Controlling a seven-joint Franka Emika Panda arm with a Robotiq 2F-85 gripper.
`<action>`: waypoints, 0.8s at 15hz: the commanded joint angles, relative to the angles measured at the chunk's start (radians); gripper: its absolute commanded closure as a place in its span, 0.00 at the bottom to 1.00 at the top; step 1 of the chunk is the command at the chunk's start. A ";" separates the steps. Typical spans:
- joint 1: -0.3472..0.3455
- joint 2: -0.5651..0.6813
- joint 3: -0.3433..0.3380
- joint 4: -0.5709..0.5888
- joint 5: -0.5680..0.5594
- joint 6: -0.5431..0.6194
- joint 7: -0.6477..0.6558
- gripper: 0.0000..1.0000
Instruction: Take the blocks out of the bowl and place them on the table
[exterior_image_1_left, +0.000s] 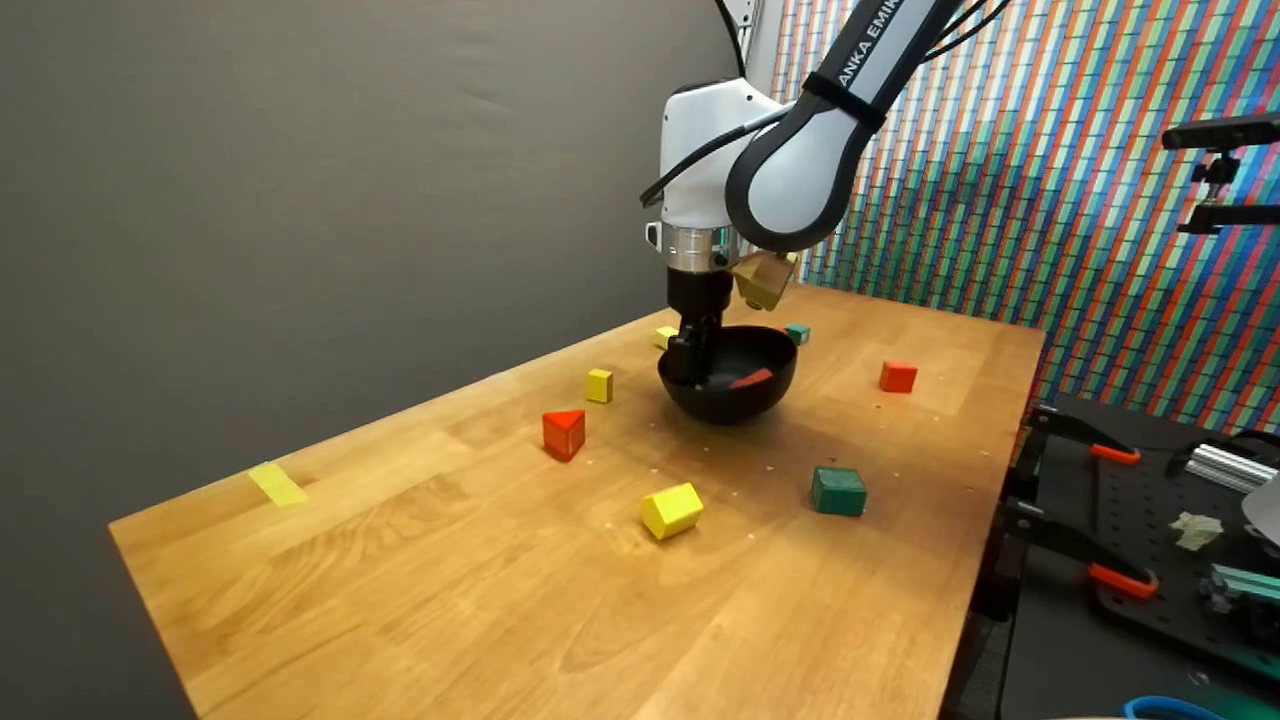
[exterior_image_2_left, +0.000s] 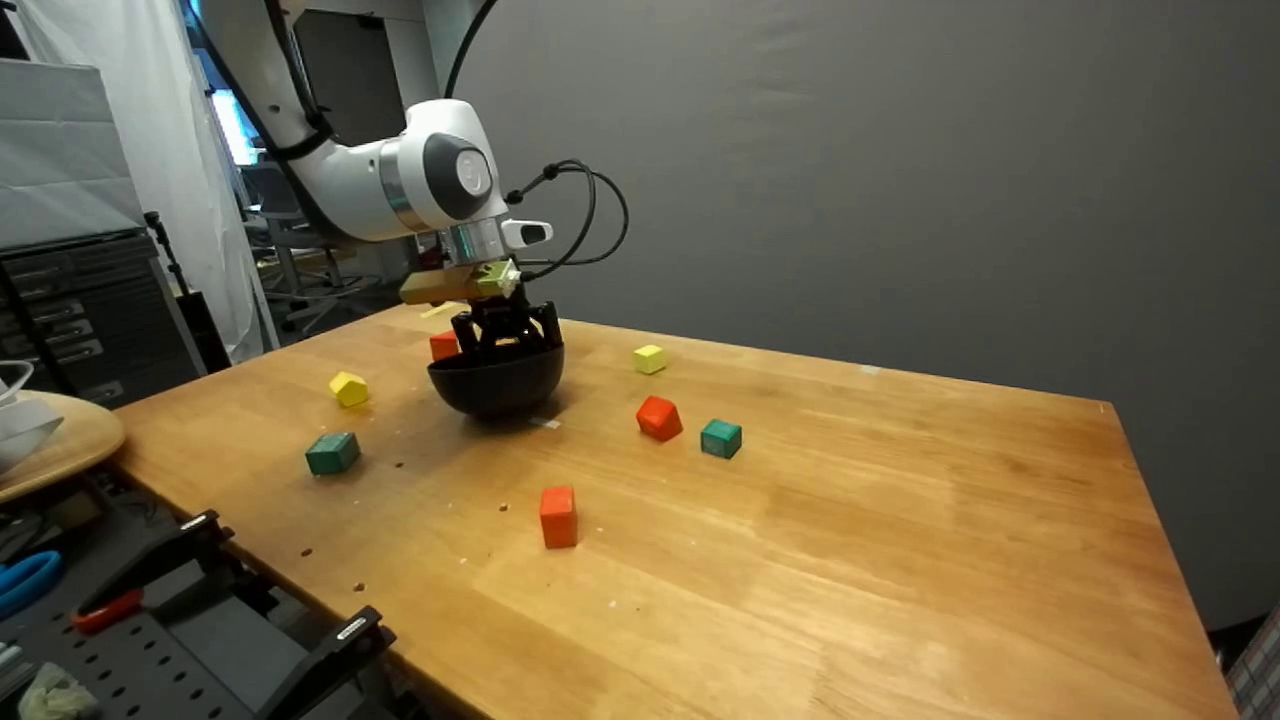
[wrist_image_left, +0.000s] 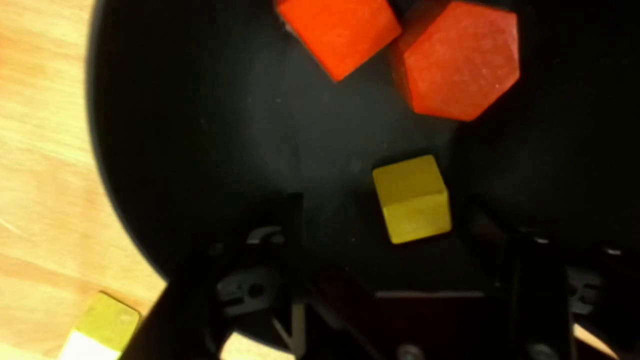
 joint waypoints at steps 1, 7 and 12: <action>-0.012 0.010 0.006 0.009 0.030 0.010 -0.038 0.51; 0.005 -0.050 -0.020 -0.058 0.020 0.036 0.010 0.87; 0.139 -0.289 -0.162 -0.259 -0.180 0.034 0.199 0.85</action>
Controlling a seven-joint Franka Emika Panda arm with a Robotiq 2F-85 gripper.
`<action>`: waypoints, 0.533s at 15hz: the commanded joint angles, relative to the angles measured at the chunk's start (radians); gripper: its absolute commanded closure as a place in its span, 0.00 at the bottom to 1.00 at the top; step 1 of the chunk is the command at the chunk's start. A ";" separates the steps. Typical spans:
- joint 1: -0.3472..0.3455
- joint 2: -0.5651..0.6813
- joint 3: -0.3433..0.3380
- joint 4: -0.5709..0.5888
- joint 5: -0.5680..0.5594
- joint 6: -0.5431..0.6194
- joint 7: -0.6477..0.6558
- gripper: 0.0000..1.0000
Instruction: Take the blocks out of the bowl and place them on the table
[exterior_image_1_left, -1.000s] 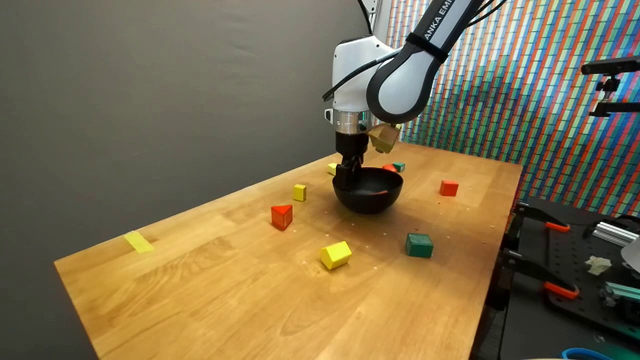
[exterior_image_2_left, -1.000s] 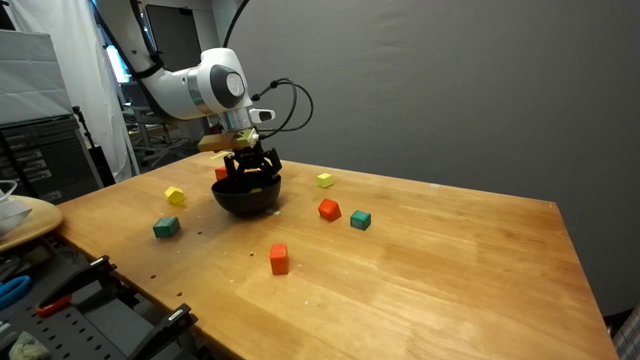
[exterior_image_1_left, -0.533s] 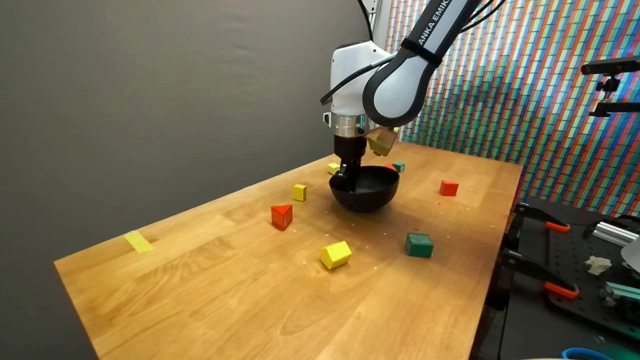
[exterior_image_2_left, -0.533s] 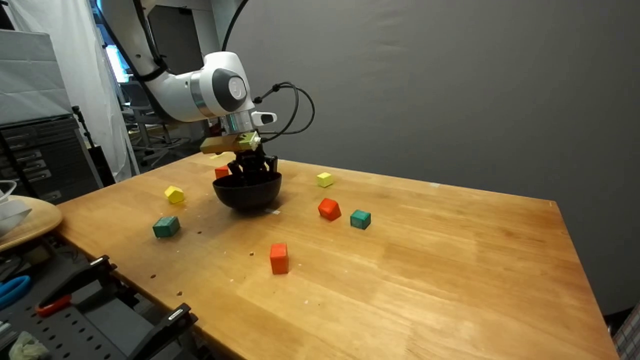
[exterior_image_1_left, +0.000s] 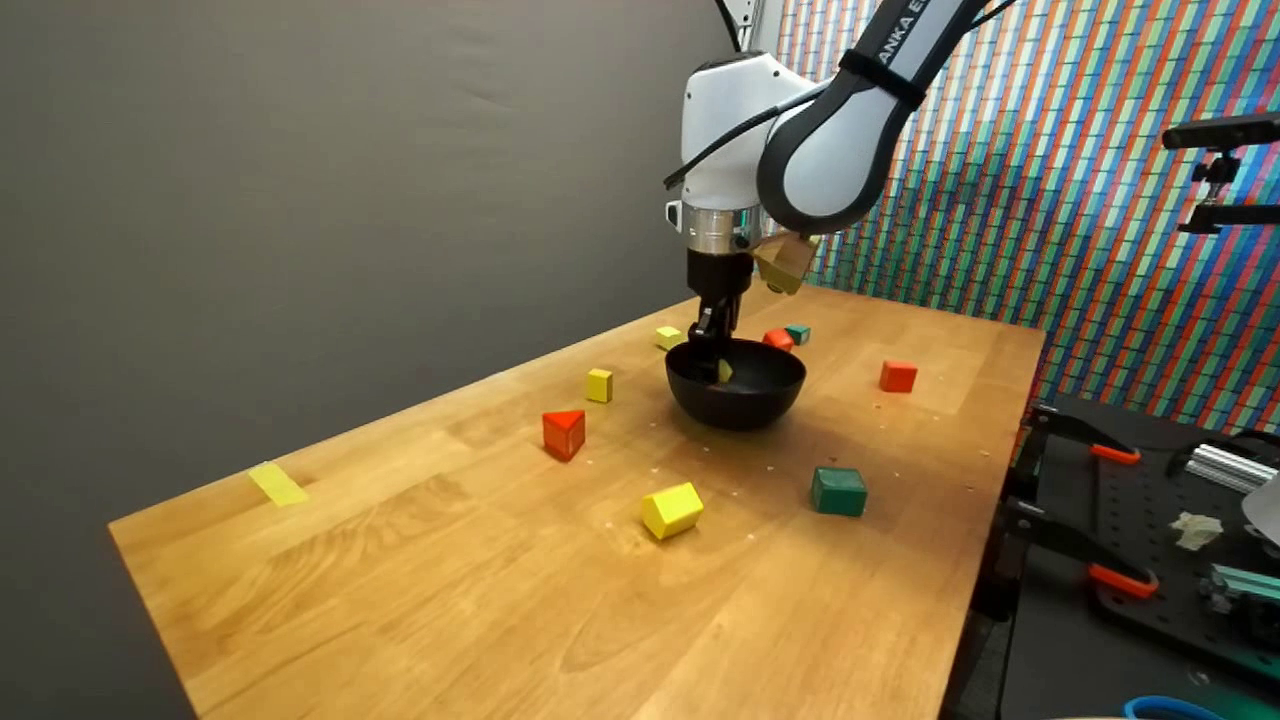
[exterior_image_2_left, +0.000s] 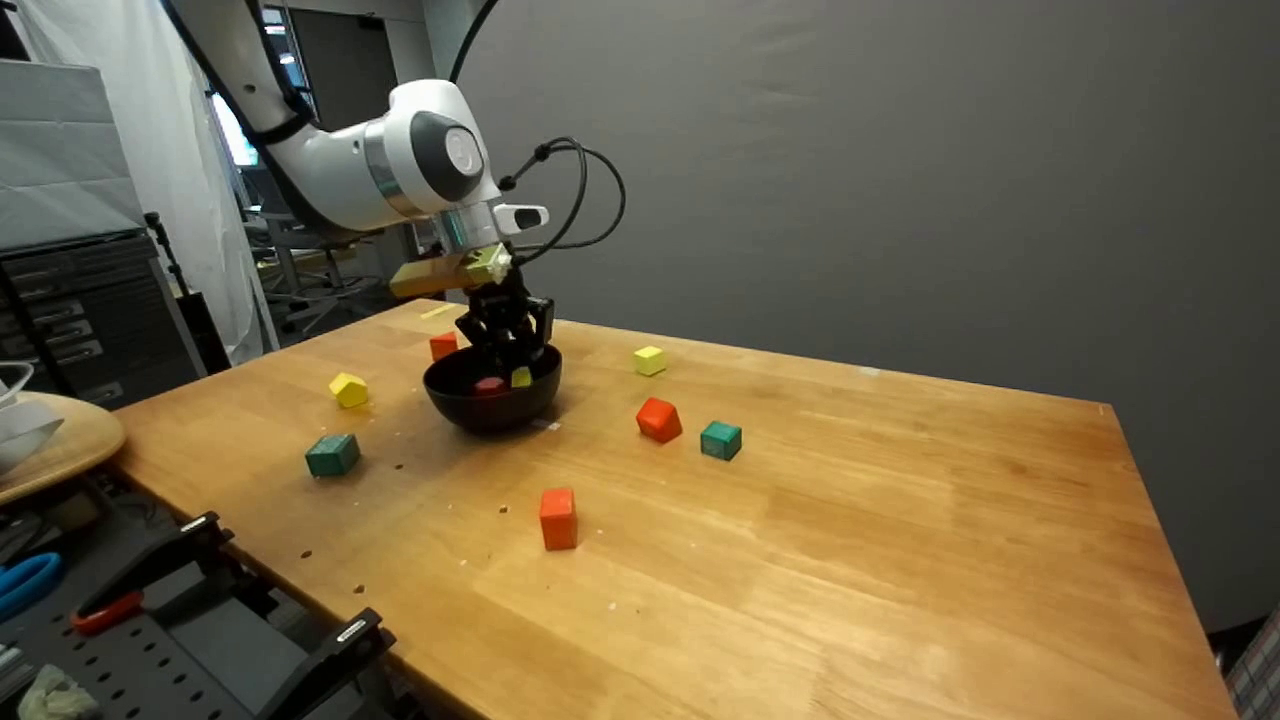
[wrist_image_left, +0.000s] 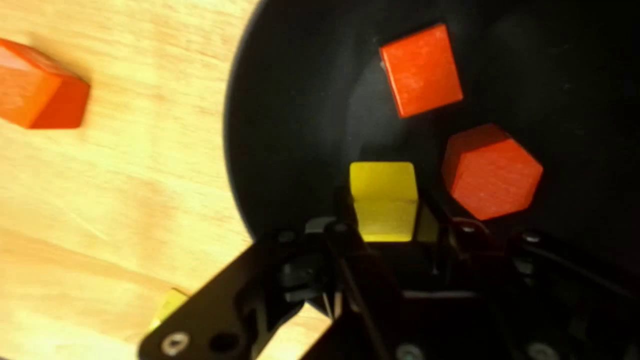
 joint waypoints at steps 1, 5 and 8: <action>0.106 -0.241 -0.115 -0.199 -0.188 0.013 0.181 0.85; 0.067 -0.464 -0.092 -0.370 -0.392 -0.065 0.424 0.85; -0.025 -0.627 -0.013 -0.526 -0.408 -0.137 0.524 0.85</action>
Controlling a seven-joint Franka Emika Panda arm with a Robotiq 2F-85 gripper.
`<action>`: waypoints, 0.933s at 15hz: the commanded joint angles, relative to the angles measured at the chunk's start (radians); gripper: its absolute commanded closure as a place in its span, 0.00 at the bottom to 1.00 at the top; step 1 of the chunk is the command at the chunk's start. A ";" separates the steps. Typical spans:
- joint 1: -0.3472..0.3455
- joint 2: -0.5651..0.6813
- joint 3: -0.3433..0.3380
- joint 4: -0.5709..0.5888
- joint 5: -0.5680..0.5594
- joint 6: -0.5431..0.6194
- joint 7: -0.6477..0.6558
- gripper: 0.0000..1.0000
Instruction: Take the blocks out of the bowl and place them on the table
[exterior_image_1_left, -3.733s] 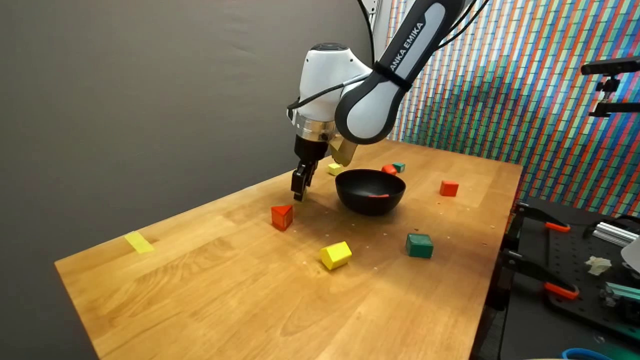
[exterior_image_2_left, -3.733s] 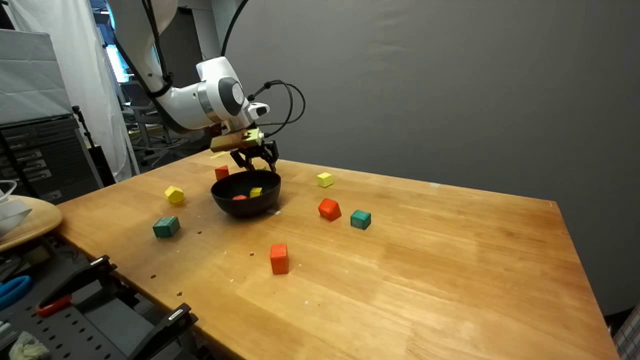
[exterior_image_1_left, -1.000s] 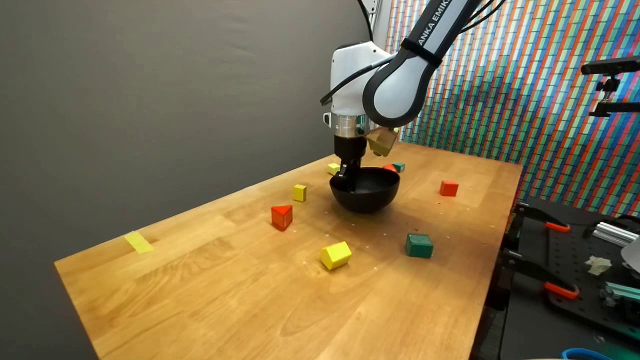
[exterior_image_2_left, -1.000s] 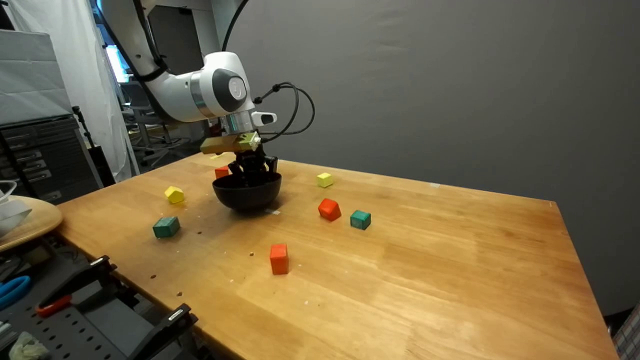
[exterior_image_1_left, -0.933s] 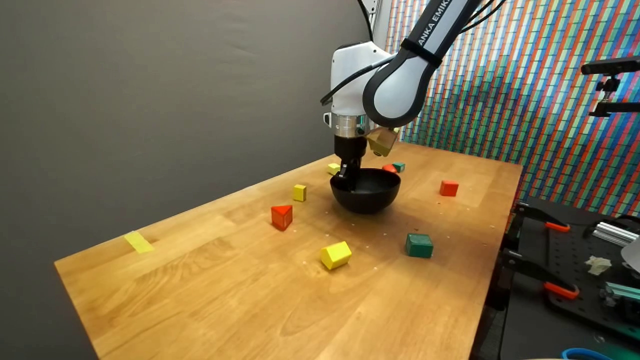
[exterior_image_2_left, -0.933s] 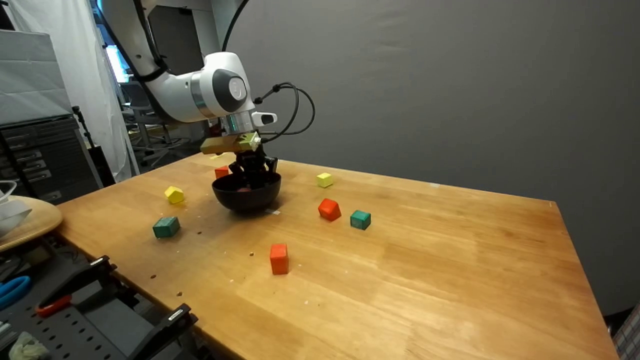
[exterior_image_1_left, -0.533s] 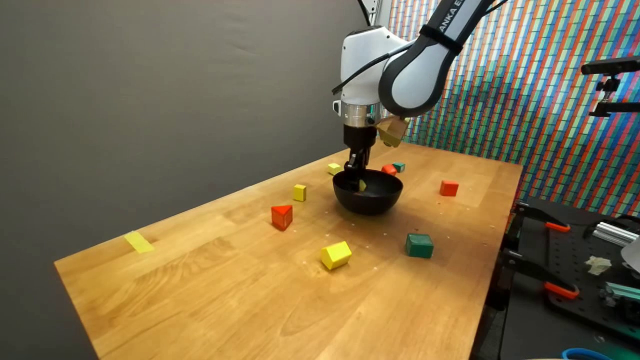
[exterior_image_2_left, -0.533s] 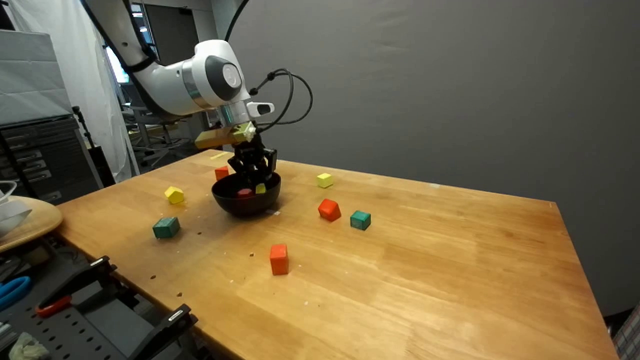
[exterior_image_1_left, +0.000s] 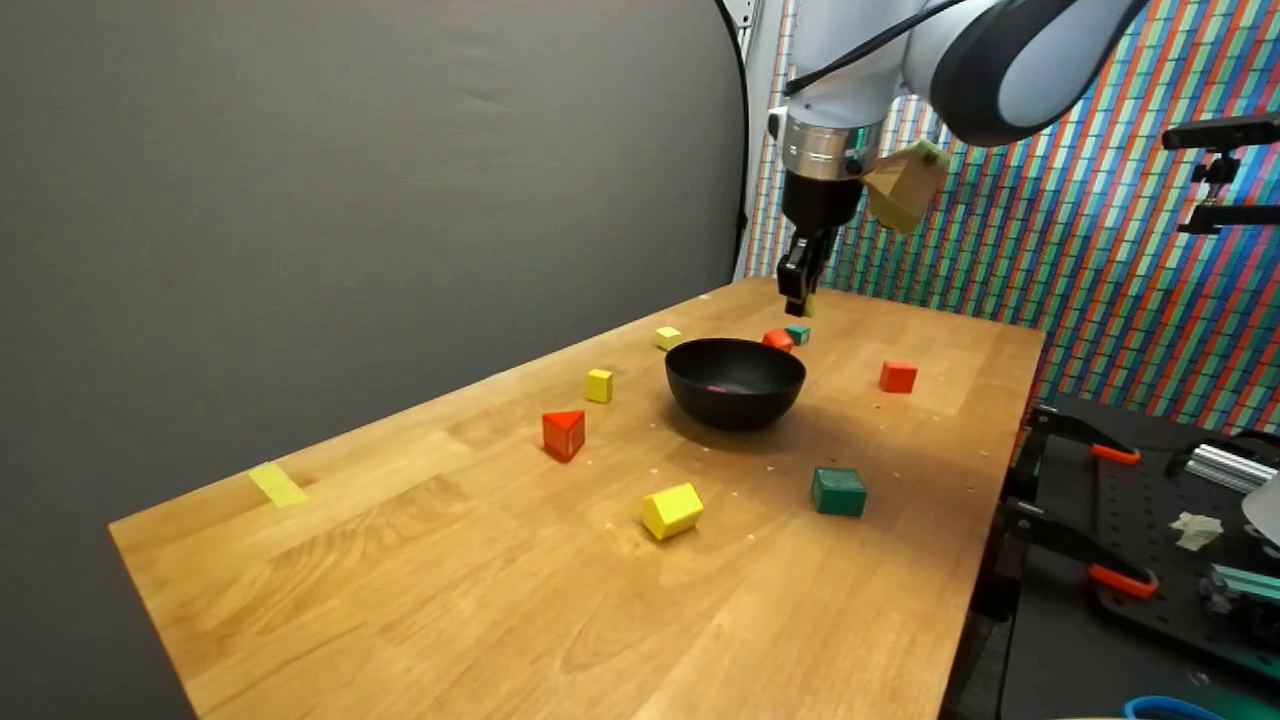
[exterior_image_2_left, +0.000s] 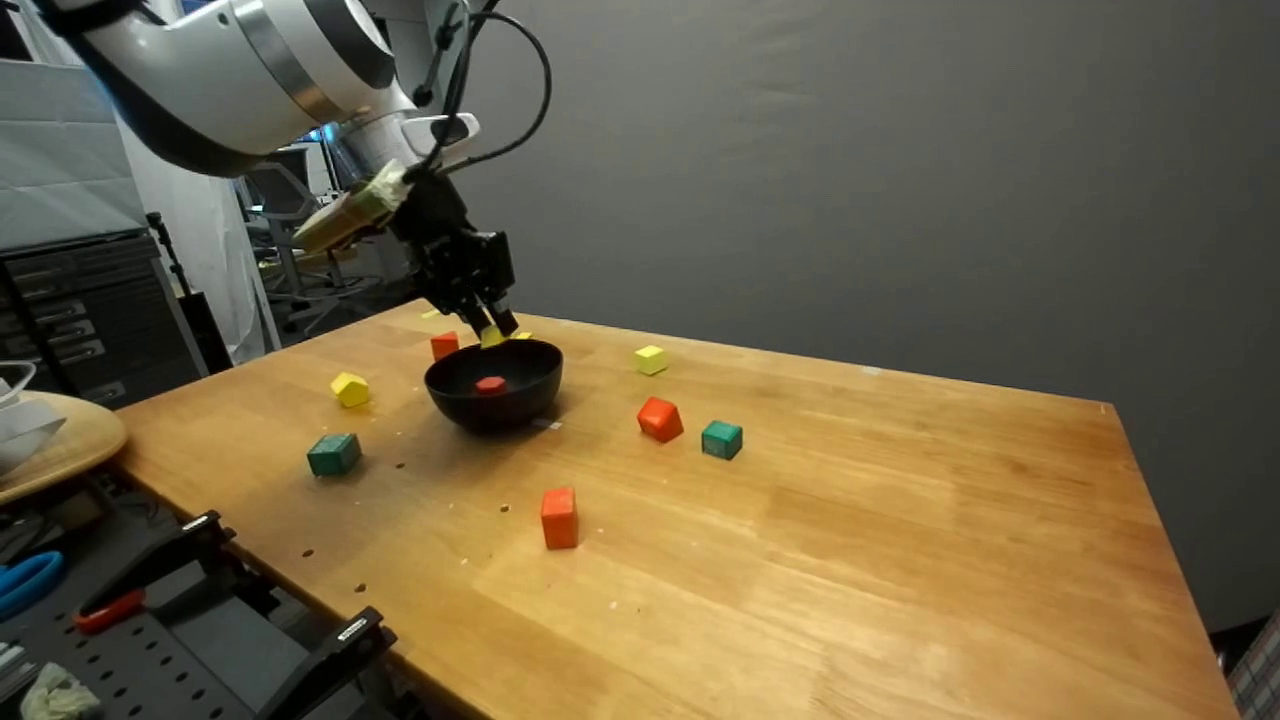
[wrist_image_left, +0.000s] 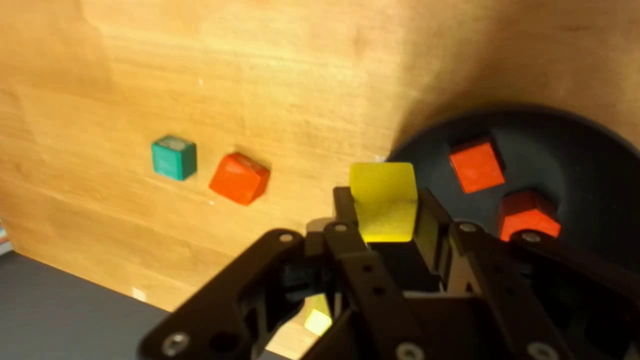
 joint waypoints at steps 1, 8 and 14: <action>-0.115 -0.249 0.093 -0.230 0.000 -0.053 0.096 0.85; -0.273 -0.147 0.165 -0.251 0.150 0.212 0.102 0.84; -0.244 0.050 0.086 -0.252 0.111 0.428 0.152 0.84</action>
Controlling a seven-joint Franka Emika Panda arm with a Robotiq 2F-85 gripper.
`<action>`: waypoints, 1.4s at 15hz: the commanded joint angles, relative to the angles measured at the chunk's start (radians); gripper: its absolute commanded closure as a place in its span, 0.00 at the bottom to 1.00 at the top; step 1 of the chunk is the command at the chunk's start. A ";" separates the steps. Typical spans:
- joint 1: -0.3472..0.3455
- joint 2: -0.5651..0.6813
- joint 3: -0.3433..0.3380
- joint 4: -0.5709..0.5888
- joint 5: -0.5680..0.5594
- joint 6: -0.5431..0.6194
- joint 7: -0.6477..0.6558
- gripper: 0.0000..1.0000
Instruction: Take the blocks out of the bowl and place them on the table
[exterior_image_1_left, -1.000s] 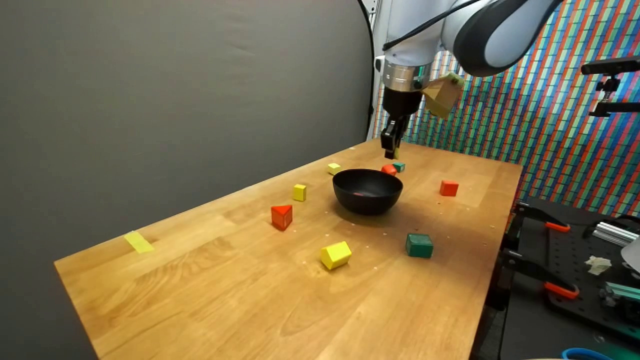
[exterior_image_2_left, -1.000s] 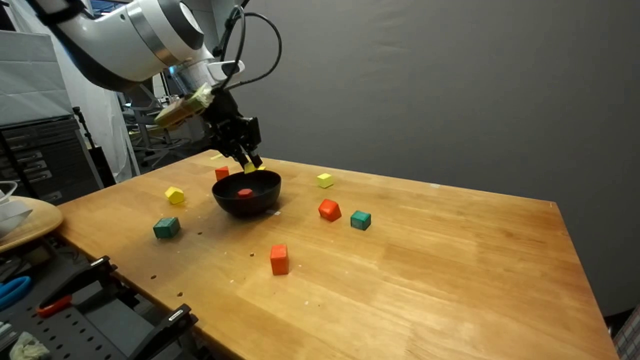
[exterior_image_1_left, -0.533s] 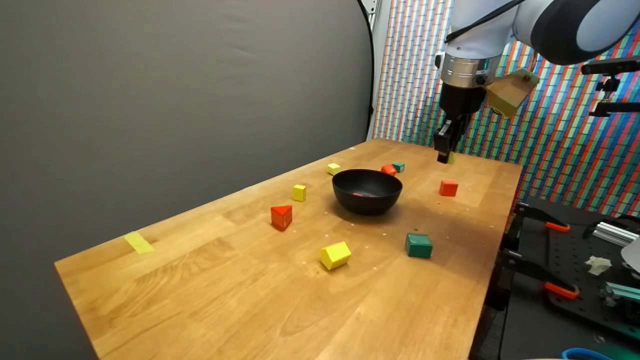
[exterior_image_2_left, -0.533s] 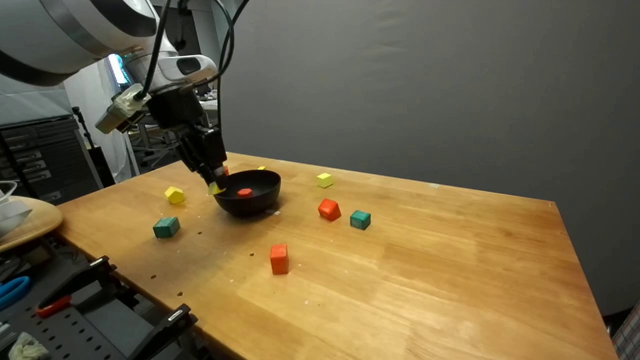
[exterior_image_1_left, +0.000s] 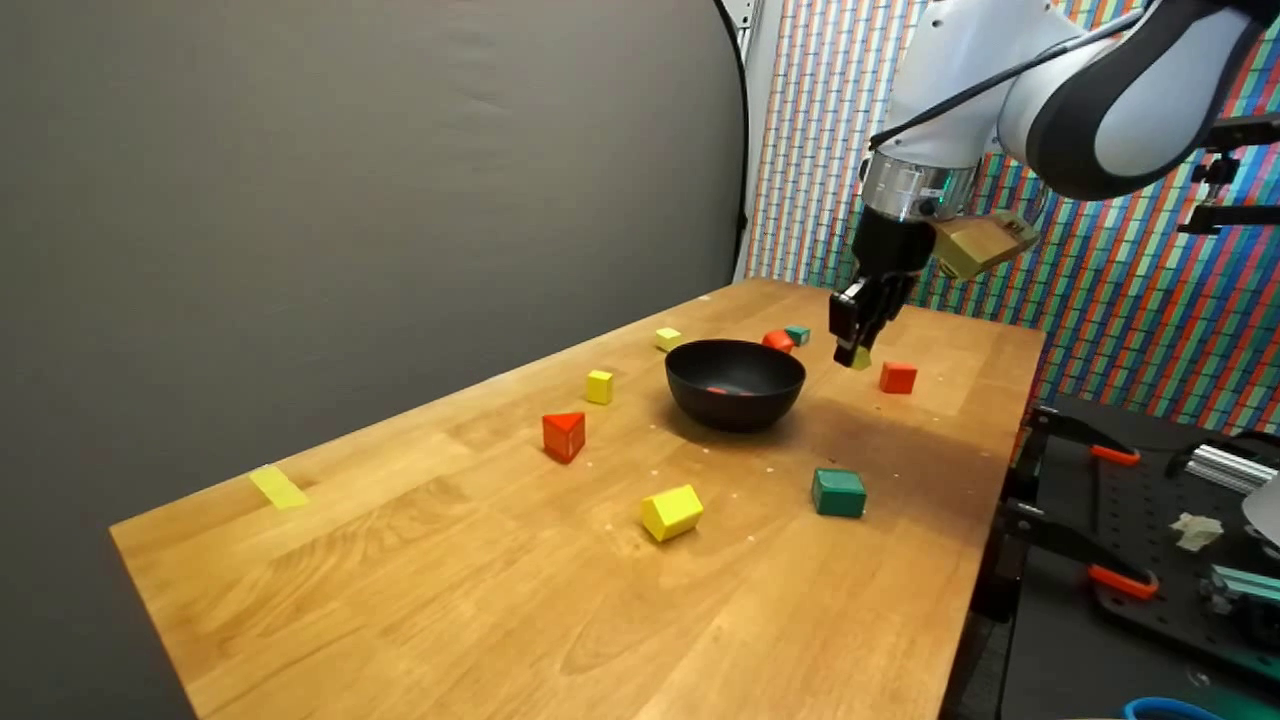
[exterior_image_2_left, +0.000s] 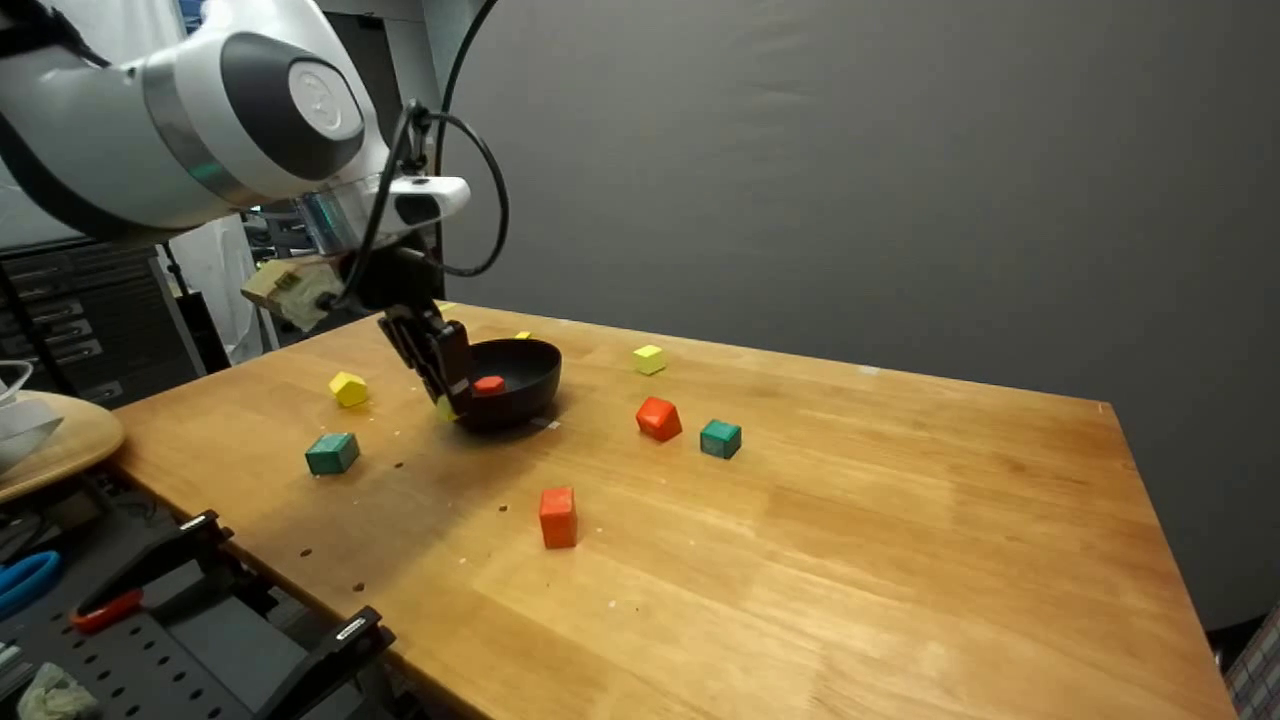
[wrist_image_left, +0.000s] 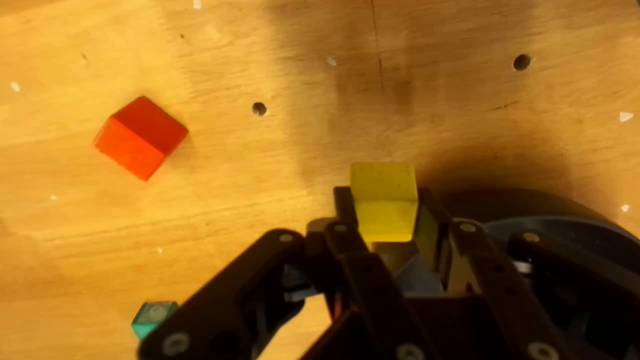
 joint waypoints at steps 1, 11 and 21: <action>-0.017 0.090 -0.006 0.001 -0.029 0.078 0.034 0.84; -0.049 0.022 -0.029 0.021 -0.193 0.019 0.141 0.01; -0.039 -0.105 -0.038 0.030 -0.230 0.029 0.112 0.00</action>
